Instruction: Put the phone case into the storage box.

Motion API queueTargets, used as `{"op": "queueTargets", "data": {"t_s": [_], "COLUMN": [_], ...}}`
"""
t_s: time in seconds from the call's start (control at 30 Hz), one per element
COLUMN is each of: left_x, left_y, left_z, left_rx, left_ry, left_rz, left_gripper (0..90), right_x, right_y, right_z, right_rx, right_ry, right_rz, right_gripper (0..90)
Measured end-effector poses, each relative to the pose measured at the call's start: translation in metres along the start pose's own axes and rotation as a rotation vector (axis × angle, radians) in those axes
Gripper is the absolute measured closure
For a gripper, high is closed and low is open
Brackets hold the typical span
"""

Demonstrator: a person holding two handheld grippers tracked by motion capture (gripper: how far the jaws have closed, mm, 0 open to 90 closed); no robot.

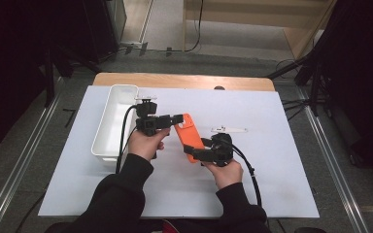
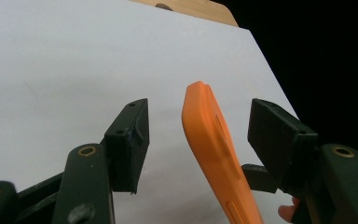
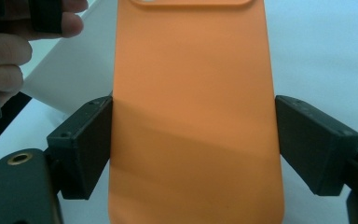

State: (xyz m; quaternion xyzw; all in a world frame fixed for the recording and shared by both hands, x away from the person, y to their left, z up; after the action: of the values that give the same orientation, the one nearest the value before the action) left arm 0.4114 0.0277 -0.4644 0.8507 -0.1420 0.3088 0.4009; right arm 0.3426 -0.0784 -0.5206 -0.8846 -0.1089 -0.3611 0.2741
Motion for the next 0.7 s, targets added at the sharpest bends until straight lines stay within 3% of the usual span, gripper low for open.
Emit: {"op": "queueTargets", "data": {"t_s": [0.4, 0.7], "left_x": [0.0008, -0.0016], "left_y": [-0.001, -0.0007], "left_z": [0.0034, 0.0066], "left_rx": [0.016, 0.0], "left_ry": [0.015, 0.012], "left_rz": [-0.015, -0.039], "left_gripper": [52.9, 62.9], "right_x": [-0.0019, -0.0014], "right_y": [-0.0025, -0.0049], "right_z": [0.0031, 0.0039], "right_rx": [0.011, 0.011], "right_ry": [0.011, 0.027], "right_rz": [0.03, 0.034], "right_gripper": [14.8, 14.9]}}
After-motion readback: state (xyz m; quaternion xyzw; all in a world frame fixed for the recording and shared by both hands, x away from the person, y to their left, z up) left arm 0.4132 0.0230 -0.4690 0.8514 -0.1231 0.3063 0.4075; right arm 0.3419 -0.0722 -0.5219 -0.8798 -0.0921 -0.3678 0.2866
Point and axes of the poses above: each handheld gripper's, and its own axes: z roughly forward along the jaws, x roughly out of its top, y roughly to its right, the point moved 9 cm from there along z, roughly forward along the jaws, and after that the axes turned 8 degrees about -x, right-handed, at the moved point
